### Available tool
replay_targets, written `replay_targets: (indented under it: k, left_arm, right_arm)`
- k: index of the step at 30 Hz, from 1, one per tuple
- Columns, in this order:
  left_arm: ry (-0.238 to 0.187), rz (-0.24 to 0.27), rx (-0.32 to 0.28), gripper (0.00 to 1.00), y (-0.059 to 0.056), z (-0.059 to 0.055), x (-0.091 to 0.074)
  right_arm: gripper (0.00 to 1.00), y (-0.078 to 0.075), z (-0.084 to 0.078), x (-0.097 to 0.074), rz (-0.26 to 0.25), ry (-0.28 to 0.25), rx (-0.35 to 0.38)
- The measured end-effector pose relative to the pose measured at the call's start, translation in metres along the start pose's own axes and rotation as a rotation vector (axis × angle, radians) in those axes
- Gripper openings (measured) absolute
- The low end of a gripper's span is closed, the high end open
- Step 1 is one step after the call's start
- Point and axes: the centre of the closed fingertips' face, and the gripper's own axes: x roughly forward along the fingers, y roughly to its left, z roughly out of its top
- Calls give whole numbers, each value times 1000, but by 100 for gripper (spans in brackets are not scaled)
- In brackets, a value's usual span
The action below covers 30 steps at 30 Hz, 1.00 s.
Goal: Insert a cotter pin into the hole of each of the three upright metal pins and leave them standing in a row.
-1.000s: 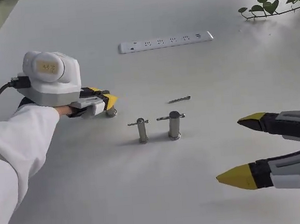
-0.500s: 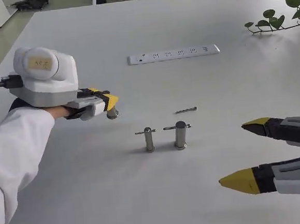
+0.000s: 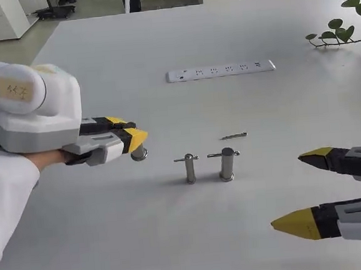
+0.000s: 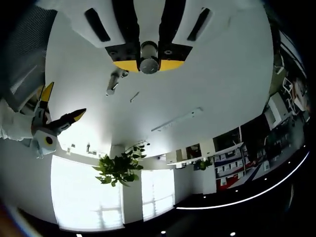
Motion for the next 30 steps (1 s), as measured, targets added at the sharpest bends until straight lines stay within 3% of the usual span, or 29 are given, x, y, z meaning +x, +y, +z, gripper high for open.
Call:
replay_targets:
  k: [4, 7, 10, 15, 19, 22, 30]
  left_arm:
    - [5, -22, 39, 11, -19, -8, 1]
    - [12, -46, 23, 11, -31, -18, 6]
    - [44, -88, 42, 11, -49, -33, 13]
    - [54, -126, 40, 11, -67, -43, 22]
    - [55, -141, 16, 11, -74, -44, 28]
    - [58, -151, 57, 11, -79, -45, 32]
    - [59, -180, 64, 11, -86, -49, 37]
  right_arm:
    - [81, -1, 0, -2, -5, -1, 2]
    - [81, -1, -1, -4, -14, -2, 5]
    - [81, 0, -2, -5, -16, -2, 8]
    - [81, 1, -5, -6, -18, 3, 13]
    - [81, 1, -6, -6, -22, 8, 13]
    - [80, 1, -6, -6, -19, 8, 16]
    - [78, 2, -7, -3, -15, 16, 18]
